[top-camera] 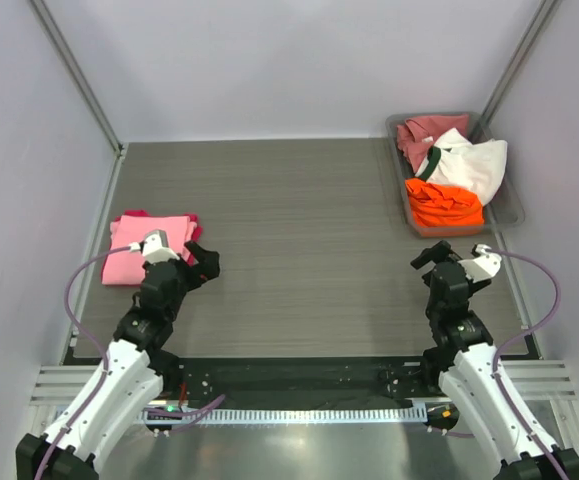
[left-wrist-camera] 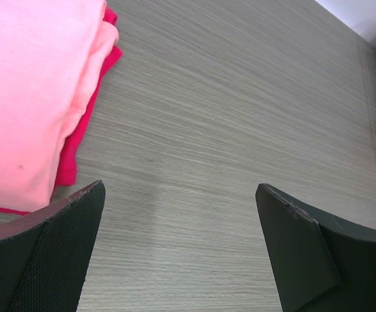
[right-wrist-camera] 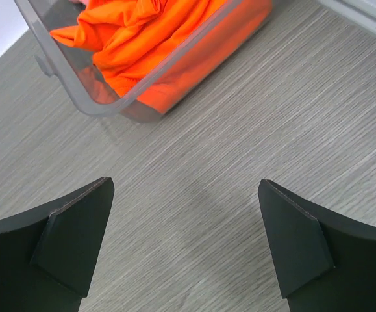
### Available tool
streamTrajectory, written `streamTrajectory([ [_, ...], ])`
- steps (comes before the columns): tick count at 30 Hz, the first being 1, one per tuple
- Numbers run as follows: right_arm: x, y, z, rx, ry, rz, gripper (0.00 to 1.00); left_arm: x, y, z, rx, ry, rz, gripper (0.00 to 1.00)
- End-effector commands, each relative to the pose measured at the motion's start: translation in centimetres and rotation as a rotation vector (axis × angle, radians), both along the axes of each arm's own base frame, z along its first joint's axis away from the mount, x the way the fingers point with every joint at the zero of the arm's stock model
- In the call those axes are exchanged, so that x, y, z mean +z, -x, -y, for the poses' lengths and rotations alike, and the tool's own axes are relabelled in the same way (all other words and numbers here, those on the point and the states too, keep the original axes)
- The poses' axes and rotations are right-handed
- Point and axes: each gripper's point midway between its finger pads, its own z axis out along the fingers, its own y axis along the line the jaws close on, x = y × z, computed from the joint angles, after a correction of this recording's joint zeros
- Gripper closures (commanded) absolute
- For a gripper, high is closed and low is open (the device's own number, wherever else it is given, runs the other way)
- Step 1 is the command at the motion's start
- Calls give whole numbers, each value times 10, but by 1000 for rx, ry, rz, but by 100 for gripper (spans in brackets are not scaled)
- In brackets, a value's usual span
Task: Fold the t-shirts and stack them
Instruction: Grab the tshirt from the pile
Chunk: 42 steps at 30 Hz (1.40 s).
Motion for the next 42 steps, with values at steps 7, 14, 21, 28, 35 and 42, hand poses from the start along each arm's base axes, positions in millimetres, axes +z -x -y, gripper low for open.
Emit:
streamTrajectory([
  [7, 90, -7, 20, -133, 45, -4, 8, 11, -4, 14, -60, 38, 26, 0],
  [14, 141, -80, 6, -98, 30, -108, 16, 3, -7, 27, -118, 48, -20, 1],
  [21, 133, -140, 28, -155, 25, -189, 21, 2, -9, 32, -140, 53, -29, 1],
  [28, 84, -184, 60, -163, -64, -302, 23, 0, -9, 36, -155, 57, -41, 0],
  [35, 32, -204, 67, -199, -105, -390, 32, -3, -11, 37, -160, 53, -60, 1],
  [42, 1, -198, 81, -296, -86, -416, 41, -6, -12, 37, -154, 48, -69, 1],
])
